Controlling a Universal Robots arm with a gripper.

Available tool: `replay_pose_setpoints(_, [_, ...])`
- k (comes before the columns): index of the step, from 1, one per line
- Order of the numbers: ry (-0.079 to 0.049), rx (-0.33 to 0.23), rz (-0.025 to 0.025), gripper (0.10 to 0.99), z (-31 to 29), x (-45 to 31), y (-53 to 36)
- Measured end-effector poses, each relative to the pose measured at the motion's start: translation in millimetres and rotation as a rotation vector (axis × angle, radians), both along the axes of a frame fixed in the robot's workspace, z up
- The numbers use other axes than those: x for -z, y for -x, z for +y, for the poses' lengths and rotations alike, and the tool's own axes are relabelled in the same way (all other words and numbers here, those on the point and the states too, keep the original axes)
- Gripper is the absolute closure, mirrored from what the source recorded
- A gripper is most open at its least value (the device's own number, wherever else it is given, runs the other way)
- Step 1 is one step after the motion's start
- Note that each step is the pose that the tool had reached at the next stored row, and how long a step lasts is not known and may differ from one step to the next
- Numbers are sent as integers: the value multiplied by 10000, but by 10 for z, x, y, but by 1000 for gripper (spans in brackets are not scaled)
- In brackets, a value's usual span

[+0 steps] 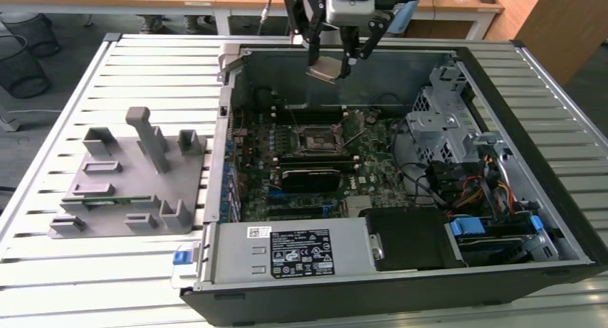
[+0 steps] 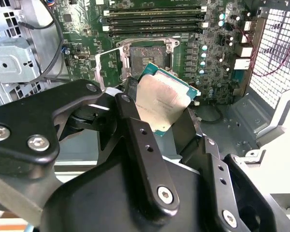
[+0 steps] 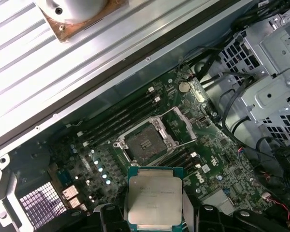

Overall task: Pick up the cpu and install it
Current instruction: 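Place the cpu into insertion slot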

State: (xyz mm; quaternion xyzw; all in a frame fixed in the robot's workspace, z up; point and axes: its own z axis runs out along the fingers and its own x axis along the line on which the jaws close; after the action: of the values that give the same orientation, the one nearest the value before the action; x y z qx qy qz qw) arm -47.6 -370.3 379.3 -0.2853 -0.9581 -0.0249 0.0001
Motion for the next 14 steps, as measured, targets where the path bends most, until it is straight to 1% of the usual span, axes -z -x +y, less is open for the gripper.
replay_pose_setpoints(9, [-1, 499, -1, 549, 0, 2, 0])
replay_pose_setpoints(14, [23, 1052, -1, 549, 1, 3, 0])
